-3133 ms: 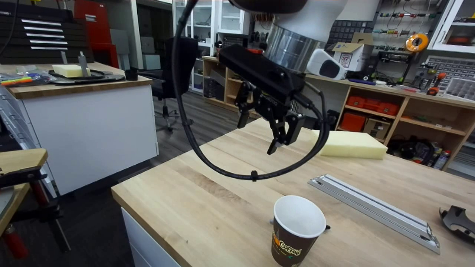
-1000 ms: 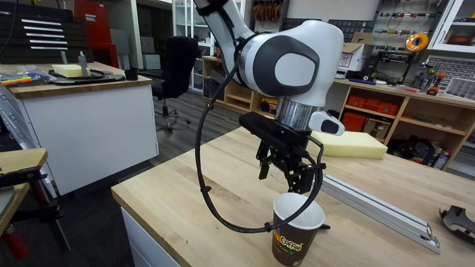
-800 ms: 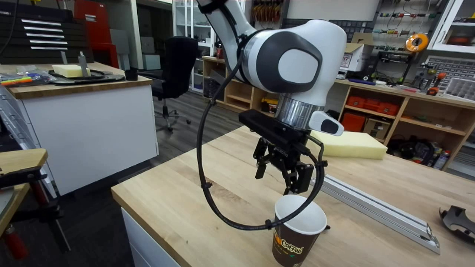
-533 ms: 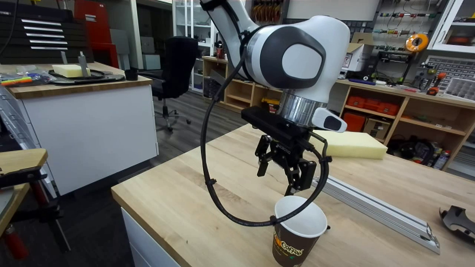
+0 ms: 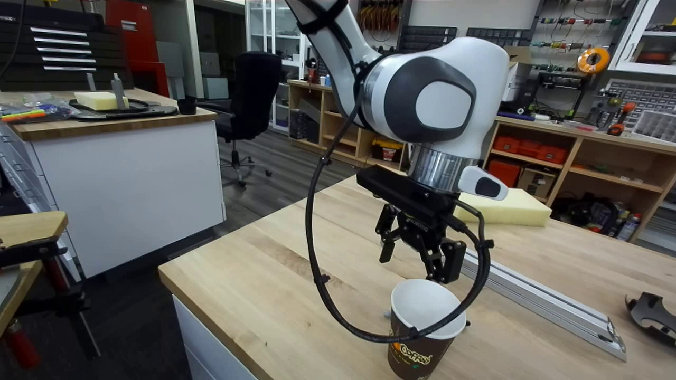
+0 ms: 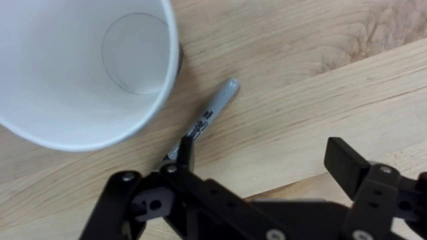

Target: Pick up the pen from the table and put it in the cup.

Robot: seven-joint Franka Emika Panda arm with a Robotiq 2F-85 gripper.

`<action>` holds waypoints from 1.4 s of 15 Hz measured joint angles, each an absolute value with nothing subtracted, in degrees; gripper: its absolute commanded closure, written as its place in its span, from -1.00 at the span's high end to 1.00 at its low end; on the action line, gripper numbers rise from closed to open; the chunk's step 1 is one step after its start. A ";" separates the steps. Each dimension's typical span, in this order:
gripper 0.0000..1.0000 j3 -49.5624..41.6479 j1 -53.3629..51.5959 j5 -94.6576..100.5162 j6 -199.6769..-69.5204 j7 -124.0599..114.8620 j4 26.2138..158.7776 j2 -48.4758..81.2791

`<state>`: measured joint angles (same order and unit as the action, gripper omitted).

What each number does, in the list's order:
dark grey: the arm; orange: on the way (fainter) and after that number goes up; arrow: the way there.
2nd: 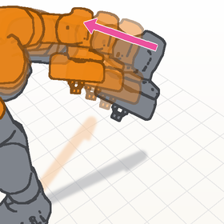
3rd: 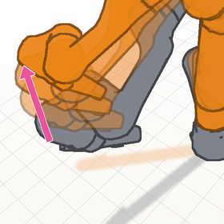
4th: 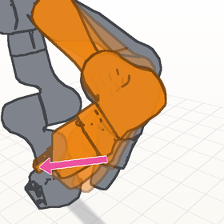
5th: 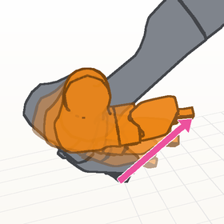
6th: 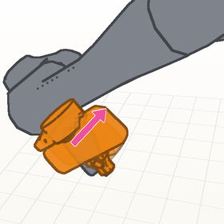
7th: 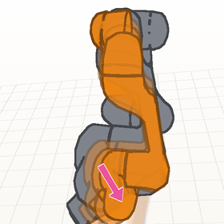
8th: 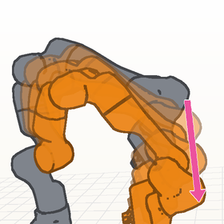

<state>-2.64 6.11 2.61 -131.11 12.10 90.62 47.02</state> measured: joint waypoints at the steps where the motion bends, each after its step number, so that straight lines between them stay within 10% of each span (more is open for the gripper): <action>1: 1.00 -2.78 6.23 3.09 -132.06 12.26 90.06 47.97; 14: 1.00 -4.15 7.04 4.74 -139.35 12.51 86.66 53.27; 21: -0.18 -4.18 8.25 4.34 -139.34 12.37 86.45 53.27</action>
<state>-4.18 8.25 4.34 -139.34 12.37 86.45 53.27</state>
